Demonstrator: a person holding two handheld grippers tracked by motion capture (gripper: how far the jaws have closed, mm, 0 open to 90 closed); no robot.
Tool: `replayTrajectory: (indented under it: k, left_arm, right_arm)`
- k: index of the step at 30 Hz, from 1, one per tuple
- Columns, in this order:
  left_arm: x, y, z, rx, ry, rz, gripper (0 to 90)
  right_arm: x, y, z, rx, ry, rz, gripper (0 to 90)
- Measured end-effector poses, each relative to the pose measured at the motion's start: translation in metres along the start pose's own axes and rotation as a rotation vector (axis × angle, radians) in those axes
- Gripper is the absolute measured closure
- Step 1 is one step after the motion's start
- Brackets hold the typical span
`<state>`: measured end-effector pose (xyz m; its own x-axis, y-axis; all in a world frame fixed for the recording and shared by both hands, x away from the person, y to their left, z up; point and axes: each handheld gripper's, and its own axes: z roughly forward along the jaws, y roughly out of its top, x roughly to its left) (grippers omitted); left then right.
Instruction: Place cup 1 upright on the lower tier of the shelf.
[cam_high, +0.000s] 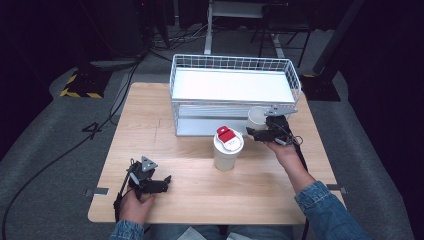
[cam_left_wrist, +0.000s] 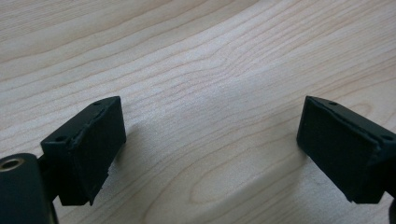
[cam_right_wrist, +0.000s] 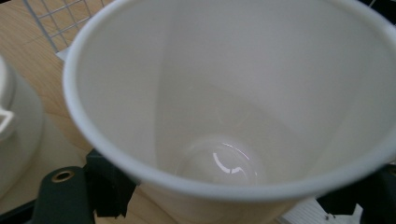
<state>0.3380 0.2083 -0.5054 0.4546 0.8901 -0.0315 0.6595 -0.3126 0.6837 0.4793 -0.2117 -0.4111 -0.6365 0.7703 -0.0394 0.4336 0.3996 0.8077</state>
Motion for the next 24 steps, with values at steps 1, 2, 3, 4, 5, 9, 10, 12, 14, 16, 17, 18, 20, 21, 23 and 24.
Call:
replayTrajectory:
  k: [1,2,3,4,5,9,10,12,14,16,17,18,20,21,23,24]
  left_arm:
    - [0.0,0.0,0.0,0.0,0.001,0.0,8.6]
    - [0.0,0.0,0.0,0.0,0.0,0.0,8.6]
    - [0.0,0.0,0.0,0.0,0.0,0.0,8.6]
    - [0.0,0.0,0.0,0.001,0.0,-0.001,8.6]
    - [0.0,0.0,0.0,0.0,0.0,0.0,8.6]
    - [0.0,0.0,0.0,0.0,0.0,0.0,8.6]
    - [0.0,0.0,0.0,0.0,0.0,0.0,8.6]
    - [0.0,0.0,0.0,0.0,0.0,0.0,8.6]
    - [0.0,0.0,0.0,0.0,0.0,0.0,8.6]
    - [0.0,0.0,0.0,0.001,0.0,0.0,8.6]
    - [0.0,0.0,0.0,0.001,0.0,0.0,8.6]
    - [0.0,0.0,0.0,0.0,0.0,0.0,8.6]
    - [0.0,0.0,0.0,0.0,0.0,0.0,8.6]
    - [0.0,0.0,0.0,0.0,0.0,0.0,8.6]
    - [0.0,0.0,0.0,0.0,0.0,-0.001,8.6]
    - [0.0,0.0,0.0,0.0,0.0,-0.001,8.6]
  right_arm:
    - [-0.001,0.0,0.002,0.0,-0.006,0.003,22.8]
    - [-0.003,0.0,0.007,-0.002,-0.007,0.012,22.8]
    - [-0.003,0.0,0.007,-0.002,-0.007,0.012,22.8]
    - [-0.004,0.0,0.009,-0.002,-0.007,0.013,22.8]
    - [-0.005,-0.001,0.011,-0.002,-0.008,0.014,22.8]
    - [-0.006,-0.001,0.017,-0.002,-0.013,0.014,22.7]
    - [-0.006,-0.002,0.021,-0.001,-0.017,0.011,22.8]
    - [-0.007,-0.002,0.023,0.0,-0.02,0.021,22.8]
    - [-0.008,-0.003,0.025,0.001,-0.023,0.029,22.7]
    - [-0.009,-0.003,0.027,-0.001,-0.028,0.037,22.8]
    - [-0.009,-0.003,0.027,-0.001,-0.028,0.037,22.8]
    - [-0.01,-0.004,0.028,0.0,-0.027,0.047,22.8]
    - [-0.011,-0.005,0.031,0.003,-0.03,0.059,22.7]
    - [-0.012,-0.005,0.032,0.005,-0.031,0.06,22.8]
    - [-0.012,-0.006,0.033,0.008,-0.032,0.065,22.7]
    - [-0.013,-0.006,0.034,0.01,-0.035,0.064,22.7]
